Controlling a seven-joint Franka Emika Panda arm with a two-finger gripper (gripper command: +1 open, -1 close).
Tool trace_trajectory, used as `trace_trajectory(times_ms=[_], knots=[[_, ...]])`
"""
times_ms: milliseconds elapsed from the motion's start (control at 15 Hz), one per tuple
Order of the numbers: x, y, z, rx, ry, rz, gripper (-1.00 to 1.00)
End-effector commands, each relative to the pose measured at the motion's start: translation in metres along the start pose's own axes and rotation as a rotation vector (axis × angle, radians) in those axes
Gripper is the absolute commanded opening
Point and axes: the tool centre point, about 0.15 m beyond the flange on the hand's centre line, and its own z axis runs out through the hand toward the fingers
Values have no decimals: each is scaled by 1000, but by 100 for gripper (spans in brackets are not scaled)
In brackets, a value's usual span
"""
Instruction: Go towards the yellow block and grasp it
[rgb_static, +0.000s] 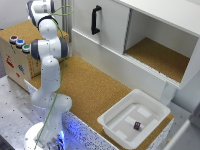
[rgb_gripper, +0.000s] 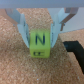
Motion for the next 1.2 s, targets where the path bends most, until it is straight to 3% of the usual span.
trace_trajectory(times_ms=[0, 133, 400, 600, 800, 867, 1133], knots=[[-1, -4, -6, 14, -43, -121, 100], [-4, -5, -21, -1, -17, -176, 100], [-15, -9, -37, -33, -24, -352, 100], [-21, -19, -45, -71, -57, -621, 100], [-24, -35, -57, -75, -72, -881, 100], [-24, -39, -58, -51, -84, -967, 100], [-20, -40, -44, -65, -84, -1298, 100]])
